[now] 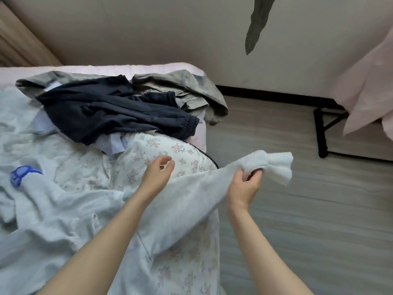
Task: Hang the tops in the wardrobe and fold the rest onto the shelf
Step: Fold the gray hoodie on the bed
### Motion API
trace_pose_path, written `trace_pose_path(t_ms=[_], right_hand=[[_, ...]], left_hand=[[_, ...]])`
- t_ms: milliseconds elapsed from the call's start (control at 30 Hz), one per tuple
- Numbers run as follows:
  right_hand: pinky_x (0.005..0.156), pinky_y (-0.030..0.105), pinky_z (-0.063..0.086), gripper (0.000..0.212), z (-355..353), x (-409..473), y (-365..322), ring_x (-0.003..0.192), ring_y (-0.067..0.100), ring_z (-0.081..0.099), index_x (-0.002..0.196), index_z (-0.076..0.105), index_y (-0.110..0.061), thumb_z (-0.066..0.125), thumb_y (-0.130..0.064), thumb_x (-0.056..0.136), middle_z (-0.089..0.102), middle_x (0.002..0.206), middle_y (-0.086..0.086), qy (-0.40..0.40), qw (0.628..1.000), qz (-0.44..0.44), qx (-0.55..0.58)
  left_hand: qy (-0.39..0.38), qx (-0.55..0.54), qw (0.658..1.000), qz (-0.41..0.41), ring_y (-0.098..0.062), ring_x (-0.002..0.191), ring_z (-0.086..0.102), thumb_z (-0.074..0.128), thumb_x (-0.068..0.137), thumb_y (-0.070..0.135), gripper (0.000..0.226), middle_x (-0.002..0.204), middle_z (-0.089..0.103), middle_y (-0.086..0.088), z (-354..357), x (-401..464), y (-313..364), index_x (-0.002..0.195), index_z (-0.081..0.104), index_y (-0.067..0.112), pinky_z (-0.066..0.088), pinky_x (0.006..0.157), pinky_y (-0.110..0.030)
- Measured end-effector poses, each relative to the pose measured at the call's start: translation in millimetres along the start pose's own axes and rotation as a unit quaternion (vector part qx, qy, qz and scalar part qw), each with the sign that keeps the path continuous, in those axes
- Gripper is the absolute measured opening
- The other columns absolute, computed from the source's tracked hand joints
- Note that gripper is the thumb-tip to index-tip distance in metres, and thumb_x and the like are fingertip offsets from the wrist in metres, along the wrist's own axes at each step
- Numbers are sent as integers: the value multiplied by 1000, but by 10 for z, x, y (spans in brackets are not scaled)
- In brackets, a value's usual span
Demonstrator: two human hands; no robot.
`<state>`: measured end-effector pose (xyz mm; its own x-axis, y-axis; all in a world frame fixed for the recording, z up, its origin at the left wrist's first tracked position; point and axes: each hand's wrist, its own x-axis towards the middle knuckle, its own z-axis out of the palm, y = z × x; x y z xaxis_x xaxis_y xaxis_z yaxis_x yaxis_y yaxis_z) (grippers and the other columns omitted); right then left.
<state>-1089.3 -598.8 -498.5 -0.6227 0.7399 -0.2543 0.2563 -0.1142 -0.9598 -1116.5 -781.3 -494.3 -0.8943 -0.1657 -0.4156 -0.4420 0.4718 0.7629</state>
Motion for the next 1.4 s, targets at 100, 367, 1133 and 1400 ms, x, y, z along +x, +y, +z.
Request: trace_pose_path(t_ms=[100,367,1133,1400], right_hand=[[68,18,41,17,259,-705,-252,70,2,52,89,53,-21,51,-7,81,55,79,-18,-183,970,-158,-17],[110,30,27,33,222,-2397,365,136,21,35,124,57,-11,51,-20,93,49,139,4,-698,584,-329,-251],[114,45,10,55,1330,-2414,965,142,22,15,144,23,-16,42,-21,93,24,151,4,-562,446,-468,-516],[95,41,34,40,1683,-2576,1002,112,25,53,126,45,-21,39,-41,93,56,122,2,-564,401,-443,-570]], left_hand=[[7,-231,967,-110,-18,105,59,44,98,43,31,121,59,-4,-657,-177,-105,113,56,19,46,88,-35],[248,-511,789,-235,-27,127,46,29,94,59,62,142,47,-8,-2346,-1538,-1338,141,42,21,30,106,-45],[377,-460,727,-342,-30,111,56,76,78,15,67,122,55,-8,-1796,-1415,-2663,134,40,6,49,93,-42],[514,-319,748,-273,-19,81,57,54,90,12,5,88,62,0,-2051,-1808,-2795,85,55,10,41,65,-26]])
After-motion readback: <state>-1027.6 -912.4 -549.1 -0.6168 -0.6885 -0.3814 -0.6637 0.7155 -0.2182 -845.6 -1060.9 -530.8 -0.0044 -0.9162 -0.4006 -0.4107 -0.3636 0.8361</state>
